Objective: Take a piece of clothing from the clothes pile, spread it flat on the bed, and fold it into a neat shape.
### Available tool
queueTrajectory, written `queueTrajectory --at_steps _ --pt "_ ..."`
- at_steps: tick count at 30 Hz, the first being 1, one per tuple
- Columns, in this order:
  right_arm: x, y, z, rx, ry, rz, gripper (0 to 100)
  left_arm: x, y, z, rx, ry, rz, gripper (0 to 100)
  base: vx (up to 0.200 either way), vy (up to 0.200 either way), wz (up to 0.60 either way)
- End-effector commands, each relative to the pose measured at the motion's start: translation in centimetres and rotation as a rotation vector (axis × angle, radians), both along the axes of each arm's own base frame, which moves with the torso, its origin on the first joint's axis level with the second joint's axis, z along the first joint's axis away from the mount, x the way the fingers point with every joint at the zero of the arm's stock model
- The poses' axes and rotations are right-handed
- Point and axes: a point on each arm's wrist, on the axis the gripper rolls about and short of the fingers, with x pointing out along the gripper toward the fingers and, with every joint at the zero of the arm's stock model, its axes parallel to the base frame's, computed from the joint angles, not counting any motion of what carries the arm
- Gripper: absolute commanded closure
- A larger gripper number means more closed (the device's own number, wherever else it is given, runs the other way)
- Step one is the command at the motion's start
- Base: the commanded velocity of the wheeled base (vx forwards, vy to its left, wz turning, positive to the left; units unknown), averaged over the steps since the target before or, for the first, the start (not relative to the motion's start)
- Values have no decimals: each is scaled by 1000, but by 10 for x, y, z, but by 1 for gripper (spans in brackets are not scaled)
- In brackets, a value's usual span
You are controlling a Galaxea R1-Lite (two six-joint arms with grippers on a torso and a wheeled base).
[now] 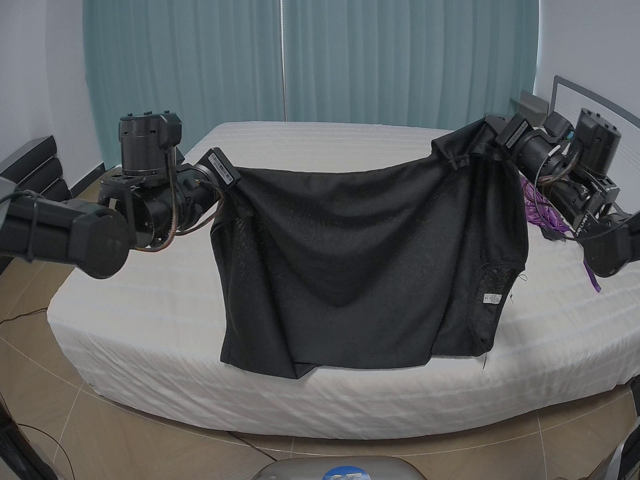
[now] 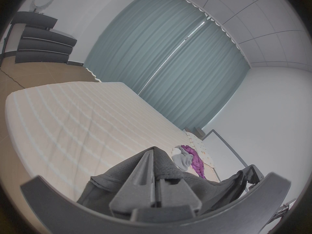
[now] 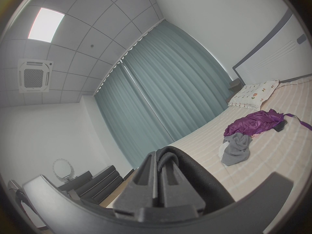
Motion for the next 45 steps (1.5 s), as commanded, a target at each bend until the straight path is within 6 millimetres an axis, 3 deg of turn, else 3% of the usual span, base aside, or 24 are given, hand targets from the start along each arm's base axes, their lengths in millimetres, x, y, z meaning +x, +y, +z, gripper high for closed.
queueTrajectory --at_steps 1,7,8,16,23,28,29,30,31,34,35,37,41,43,45 --pt "46 8 -36 -19 66 -13 100 44 3 -34 22 58 41 100 200 0 0" --pt "71 11 -61 -29 104 -24 100 70 3 -55 32 82 56 100 200 0 0" --pt "81 13 -72 -33 122 -31 100 79 -1 -68 49 100 44 100 200 0 0" --pt "122 22 -114 -21 144 -108 100 110 -12 -113 60 124 58 100 50 0 0" --pt "139 35 -159 -24 169 -150 100 125 -21 -159 42 92 101 100 0 0 0" --pt "151 38 -183 -29 188 -176 100 131 -24 -181 47 106 103 100 0 0 0" --pt "154 38 -189 -32 196 -178 100 134 -24 -185 47 107 104 0 0 0 0" --pt "156 38 -195 -34 202 -179 100 136 -24 -189 46 109 108 0 0 0 0" --pt "157 39 -204 -41 215 -178 0 138 -25 -195 48 113 109 0 0 0 0" --pt "160 40 -224 -56 251 -174 0 140 -26 -209 68 129 115 0 0 0 0" --pt "164 41 -244 -69 278 -182 0 145 -26 -222 112 127 152 0 0 0 0" --pt "168 39 -255 -72 280 -188 0 151 -27 -230 154 111 191 0 0 0 0" --pt "174 28 -242 -49 234 -242 0 154 -25 -227 166 103 235 0 0 0 0" --pt "178 17 -223 -20 166 -312 0 155 -17 -220 164 101 254 0 0 0 0" --pt "178 17 -223 -20 166 -312 0 155 -17 -220 164 101 254 0 0 0 0"
